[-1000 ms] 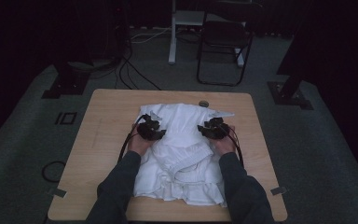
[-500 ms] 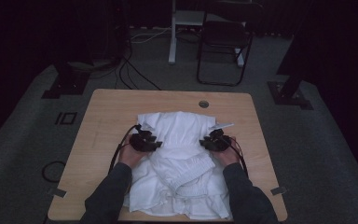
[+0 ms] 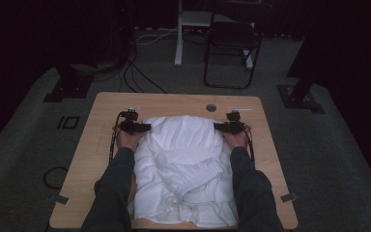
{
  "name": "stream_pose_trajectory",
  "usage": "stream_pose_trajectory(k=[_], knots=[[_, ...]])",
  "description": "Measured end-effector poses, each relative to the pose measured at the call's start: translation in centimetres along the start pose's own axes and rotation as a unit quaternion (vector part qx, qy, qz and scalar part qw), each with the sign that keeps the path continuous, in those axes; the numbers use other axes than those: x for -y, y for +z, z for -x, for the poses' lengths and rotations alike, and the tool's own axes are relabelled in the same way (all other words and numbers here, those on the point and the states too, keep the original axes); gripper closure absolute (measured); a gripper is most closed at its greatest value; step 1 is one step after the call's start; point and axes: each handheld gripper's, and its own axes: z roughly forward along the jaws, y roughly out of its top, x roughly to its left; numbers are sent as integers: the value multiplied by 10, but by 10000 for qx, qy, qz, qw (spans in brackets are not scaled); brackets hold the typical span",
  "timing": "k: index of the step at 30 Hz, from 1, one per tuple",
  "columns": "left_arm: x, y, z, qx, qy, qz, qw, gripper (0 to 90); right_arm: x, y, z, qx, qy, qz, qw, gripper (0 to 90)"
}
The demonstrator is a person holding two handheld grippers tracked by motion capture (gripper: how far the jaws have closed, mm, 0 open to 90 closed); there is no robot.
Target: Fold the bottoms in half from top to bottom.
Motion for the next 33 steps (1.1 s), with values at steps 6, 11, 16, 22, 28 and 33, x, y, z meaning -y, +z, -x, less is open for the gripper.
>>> stream_pose_trajectory(k=[6,11,16,22,28,33], knots=[[1,0,3,713,167,-73,9973,630,-1,8,-4,-187,-100,-162,9996,684],[0,-7,1,921,161,37,9956,854,-4,-2,0,-306,-41,-13,9995,870],[-18,-46,-16,1419,-387,1086,9832,858,-20,-31,7,-448,12,726,9964,873],[-37,-95,-10,1724,-127,1756,9692,855,-38,-76,4,-895,-257,1606,9826,869],[10,-137,-3,2110,354,1974,9567,853,2,-123,-10,-1070,-1022,1730,9737,866],[75,-157,-1,2464,543,1826,9503,853,59,-150,-9,-1279,-1293,1611,9700,866]])
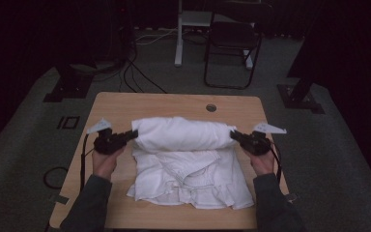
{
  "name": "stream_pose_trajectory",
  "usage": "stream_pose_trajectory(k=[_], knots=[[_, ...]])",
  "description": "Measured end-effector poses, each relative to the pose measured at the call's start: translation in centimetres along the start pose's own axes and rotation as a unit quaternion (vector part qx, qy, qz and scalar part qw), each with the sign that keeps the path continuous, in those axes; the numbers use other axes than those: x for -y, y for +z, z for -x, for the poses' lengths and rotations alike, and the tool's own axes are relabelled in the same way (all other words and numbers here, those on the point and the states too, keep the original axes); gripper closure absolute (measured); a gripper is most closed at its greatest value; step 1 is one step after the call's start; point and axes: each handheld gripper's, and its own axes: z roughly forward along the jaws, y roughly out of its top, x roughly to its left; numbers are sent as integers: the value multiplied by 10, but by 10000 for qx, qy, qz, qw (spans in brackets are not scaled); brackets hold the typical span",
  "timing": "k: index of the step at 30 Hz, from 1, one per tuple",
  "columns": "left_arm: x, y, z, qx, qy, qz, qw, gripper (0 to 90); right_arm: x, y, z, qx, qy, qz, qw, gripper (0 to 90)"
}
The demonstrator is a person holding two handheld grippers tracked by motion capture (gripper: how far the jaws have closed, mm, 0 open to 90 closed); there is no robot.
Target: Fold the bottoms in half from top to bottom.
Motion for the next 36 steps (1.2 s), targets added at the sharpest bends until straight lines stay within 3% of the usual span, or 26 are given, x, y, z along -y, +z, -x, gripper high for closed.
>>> stream_pose_trajectory(k=[3,5,6,7,8,10,11,12,13,14,15,16,17,19,20,21,22,23,24,25,26,28,30,33,35,36], knots=[[32,-11,9,110,-17,-363,9993,836,26,-16,-9,-81,11,-143,9999,857],[43,-19,8,29,105,-465,9989,687,38,-23,-14,-51,-127,-397,9991,759],[42,-24,7,-62,73,-398,9992,527,39,-34,-14,-99,-115,-171,9997,641],[38,-28,4,-139,24,-284,9995,527,39,-34,-14,-99,-115,-171,9997,540],[32,-30,2,-212,-39,-174,9996,493,35,-40,-14,-31,-81,2,10000,502],[16,-29,3,-316,-32,-105,9994,474,22,-44,-14,10,-27,255,9997,497],[9,-25,5,-322,35,-177,9993,466,14,-41,-16,82,-41,235,9997,509],[3,-18,9,-354,116,-247,9990,458,3,-26,-21,350,-155,37,9993,513],[0,-10,12,-365,147,-344,9986,458,3,-26,-21,350,-155,37,9993,513],[-1,-1,15,-309,131,-450,9984,446,-1,-4,-26,370,-104,-250,9989,492],[0,8,17,-239,130,-594,9979,446,-1,-4,-26,370,-104,-250,9989,492],[3,16,20,-173,112,-741,9970,427,3,16,-30,389,3,-593,9975,470],[7,22,23,-83,92,-879,9961,427,3,16,-30,389,3,-593,9975,470],[17,32,26,-9,32,-1181,9930,436,13,29,-31,250,161,-882,9957,469],[23,37,27,20,33,-1402,9901,535,23,36,-33,139,286,-1154,9928,500],[28,40,29,52,81,-1573,9875,535,23,36,-33,139,286,-1154,9928,500],[32,43,31,64,158,-1735,9847,740,30,38,-34,88,402,-1419,9890,692],[35,45,33,105,261,-1860,9822,740,30,38,-34,88,402,-1419,9890,692],[37,45,36,111,322,-1839,9824,845,31,35,-35,31,484,-1548,9868,865],[35,42,39,107,391,-1744,9838,845,31,35,-35,31,484,-1548,9868,865],[31,34,41,109,379,-1554,9871,852,30,31,-36,21,483,-1527,9871,878],[25,19,41,209,225,-1197,9923,852,25,18,-42,81,369,-1353,9901,881],[22,2,41,351,106,-989,9944,849,23,-5,-51,26,301,-1107,9934,877],[34,-8,42,362,119,-1324,9905,846,30,-12,-57,-114,259,-1217,9922,874],[55,-1,41,236,91,-1781,9837,844,45,-10,-65,-158,182,-1507,9883,871],[55,-1,41,236,91,-1781,9837,843,45,-10,-65,-158,182,-1507,9883,871]])
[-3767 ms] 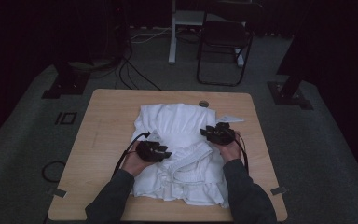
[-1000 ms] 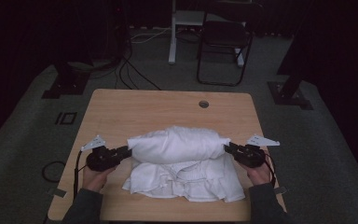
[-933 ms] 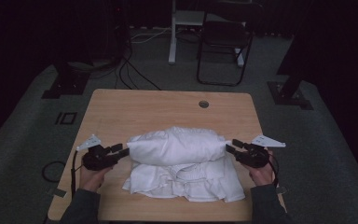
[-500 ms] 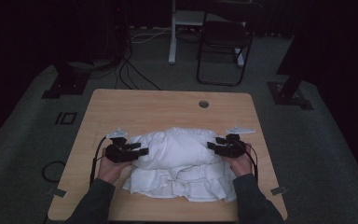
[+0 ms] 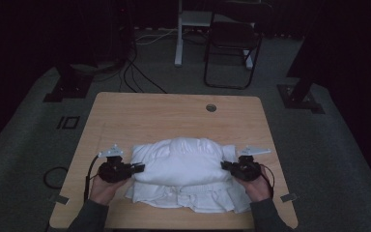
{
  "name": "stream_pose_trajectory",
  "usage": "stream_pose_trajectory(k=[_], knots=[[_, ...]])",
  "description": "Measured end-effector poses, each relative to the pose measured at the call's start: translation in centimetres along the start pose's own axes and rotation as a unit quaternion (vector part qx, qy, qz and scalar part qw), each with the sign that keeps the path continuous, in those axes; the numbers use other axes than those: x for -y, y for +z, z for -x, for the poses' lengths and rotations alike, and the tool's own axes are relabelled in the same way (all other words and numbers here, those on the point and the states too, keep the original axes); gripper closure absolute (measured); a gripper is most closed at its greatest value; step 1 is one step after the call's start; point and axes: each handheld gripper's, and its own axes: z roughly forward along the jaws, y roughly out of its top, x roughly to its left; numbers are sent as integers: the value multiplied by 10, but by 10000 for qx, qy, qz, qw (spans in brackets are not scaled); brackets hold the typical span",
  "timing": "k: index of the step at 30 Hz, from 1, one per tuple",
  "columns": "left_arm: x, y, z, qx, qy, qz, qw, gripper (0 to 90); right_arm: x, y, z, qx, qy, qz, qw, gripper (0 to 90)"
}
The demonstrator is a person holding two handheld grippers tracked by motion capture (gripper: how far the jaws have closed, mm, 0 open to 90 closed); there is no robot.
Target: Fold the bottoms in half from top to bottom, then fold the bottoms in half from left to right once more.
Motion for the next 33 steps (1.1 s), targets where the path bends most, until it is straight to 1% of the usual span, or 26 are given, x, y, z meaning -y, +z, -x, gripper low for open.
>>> stream_pose_trajectory(k=[1,2,4,5,7,8,9,11,12,13,14,15,16,17,18,19,20,21,22,23,24,27,28,29,30,33], knots=[[13,16,-3,-65,-69,-342,9994,843,9,7,-3,47,-40,-179,9998,868],[21,32,-4,-151,-40,-588,9981,839,22,24,-4,220,-44,-412,9989,849],[21,36,-5,-175,-10,-578,9982,836,23,33,-4,376,-105,-437,9983,825],[17,40,-8,-213,-95,-503,9985,834,21,38,-4,512,-166,-441,9976,817],[15,42,-10,-277,-77,-489,9984,827,15,45,-3,687,-224,-420,9965,802],[12,44,-12,-350,-55,-480,9982,823,11,48,-1,750,-250,-403,9961,794],[6,47,-16,-528,-56,-409,9978,819,7,52,2,811,-242,-371,9957,785],[-1,50,-22,-748,-74,-331,9966,806,0,60,7,870,-196,-327,9955,767],[-1,50,-22,-748,-74,-331,9966,799,-4,63,10,879,-175,-307,9955,759],[-5,52,-26,-848,-133,-277,9959,793,-7,67,12,890,-154,-280,9955,746],[-12,55,-35,-1003,-293,-165,9944,783,-11,71,15,893,-112,-266,9956,732],[-16,55,-38,-1083,-361,-111,9934,753,-14,74,17,888,-53,-258,9957,705],[-16,55,-38,-1083,-361,-111,9934,689,-14,74,17,888,-53,-258,9957,705],[-23,50,-43,-1172,-448,135,9920,593,-21,78,22,949,-4,-237,9952,583],[-23,50,-43,-1172,-448,135,9920,498,-21,78,22,949,-4,-237,9952,583],[-30,39,-46,-1173,-598,523,9899,427,-26,75,24,960,104,-88,9953,489],[-33,33,-47,-1203,-644,691,9882,370,-29,71,24,1003,144,62,9948,458],[-36,27,-48,-1240,-671,817,9866,337,-32,66,22,1005,142,249,9945,441],[-36,27,-48,-1240,-671,817,9866,304,-32,66,22,1005,142,249,9945,441],[-36,27,-48,-1240,-671,817,9866,304,-35,62,20,983,119,420,9942,441],[-42,21,-54,-1311,-838,960,9831,263,-43,56,11,1092,26,639,9920,398],[-44,28,-59,-1581,-906,743,9805,212,-54,55,-5,1043,-188,896,9903,398],[-42,33,-62,-1672,-922,625,9796,209,-56,55,-10,1064,-271,971,9892,403],[-40,38,-65,-1734,-946,465,9792,204,-58,56,-16,1000,-370,1022,9890,408],[-37,45,-69,-1818,-977,276,9781,187,-60,59,-22,894,-435,981,9902,408],[-32,53,-72,-1804,-1094,66,9775,177,-61,75,-31,857,-629,637,9923,409]])
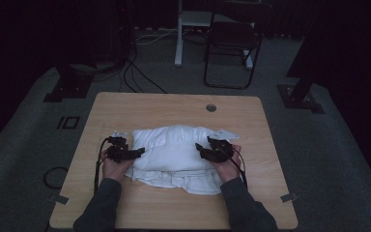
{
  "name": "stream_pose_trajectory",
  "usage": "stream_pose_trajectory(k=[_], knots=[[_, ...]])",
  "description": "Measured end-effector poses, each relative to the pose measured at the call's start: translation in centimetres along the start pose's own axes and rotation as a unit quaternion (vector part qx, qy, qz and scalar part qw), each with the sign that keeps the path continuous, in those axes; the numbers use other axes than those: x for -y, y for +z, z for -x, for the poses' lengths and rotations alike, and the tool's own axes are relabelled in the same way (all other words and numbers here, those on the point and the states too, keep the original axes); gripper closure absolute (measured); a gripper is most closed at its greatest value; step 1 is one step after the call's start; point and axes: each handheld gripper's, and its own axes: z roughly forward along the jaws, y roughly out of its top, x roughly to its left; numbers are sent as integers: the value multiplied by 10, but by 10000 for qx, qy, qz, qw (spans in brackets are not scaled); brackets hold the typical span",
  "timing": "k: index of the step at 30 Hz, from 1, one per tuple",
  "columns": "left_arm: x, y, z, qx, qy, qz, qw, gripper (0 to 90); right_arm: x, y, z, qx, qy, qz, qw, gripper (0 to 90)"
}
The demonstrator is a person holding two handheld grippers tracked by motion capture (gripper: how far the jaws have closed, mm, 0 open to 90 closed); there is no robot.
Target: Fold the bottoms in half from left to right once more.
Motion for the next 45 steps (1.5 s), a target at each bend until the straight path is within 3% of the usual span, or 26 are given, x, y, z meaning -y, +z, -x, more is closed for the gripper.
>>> stream_pose_trajectory(k=[5,10,12,15,18,19,20,21,24,26,27,29,31,32,36,39,41,42,44,45], knots=[[6,1,6,57,21,-162,9999,175,14,19,-5,-107,-47,-392,9992,405],[14,1,15,342,79,-215,9992,233,19,24,-9,-80,-254,-606,9978,380],[16,1,18,557,155,-254,9980,365,20,27,-8,-106,-274,-677,9973,374],[17,2,21,649,259,-339,9970,596,19,21,-12,-28,-224,-554,9982,347],[14,-1,18,773,273,-189,9965,768,18,15,-20,-7,-427,-399,9983,321],[14,-1,18,773,273,-189,9965,789,18,15,-20,-7,-427,-399,9983,321],[14,-1,18,773,273,-189,9965,789,18,16,-21,-17,-463,-430,9980,321],[3,-16,16,850,399,228,9953,803,19,24,-19,-13,-417,-565,9975,318],[-12,-34,17,978,434,621,9923,809,19,37,-18,-19,-374,-695,9969,321],[-12,-34,17,978,434,621,9923,810,19,41,-19,-17,-432,-709,9965,321],[-27,-45,22,1037,534,826,9897,812,19,47,-21,8,-507,-717,9961,332],[-39,-51,29,1128,587,995,9869,813,17,52,-24,21,-583,-762,9954,340],[-48,-56,36,1195,680,1119,9842,815,15,60,-28,24,-629,-793,9949,346],[-48,-56,36,1195,680,1119,9842,815,15,60,-28,24,-629,-793,9949,346],[-64,-63,55,1391,892,1310,9775,816,8,80,-39,-68,-596,-743,9954,362],[-69,-61,68,1322,1099,1284,9767,816,1,89,-48,-267,-609,-740,9950,362],[-69,-57,70,1311,1134,1239,9770,816,-4,87,-49,-394,-602,-726,9948,345],[-69,-56,71,1302,1130,1228,9773,816,-5,81,-49,-452,-621,-646,9949,331],[-68,-54,70,1240,1140,1209,9783,815,-7,61,-44,-597,-615,-241,9960,325],[-68,-54,69,1229,1139,1196,9786,815,-7,50,-40,-556,-599,-37,9966,325]])
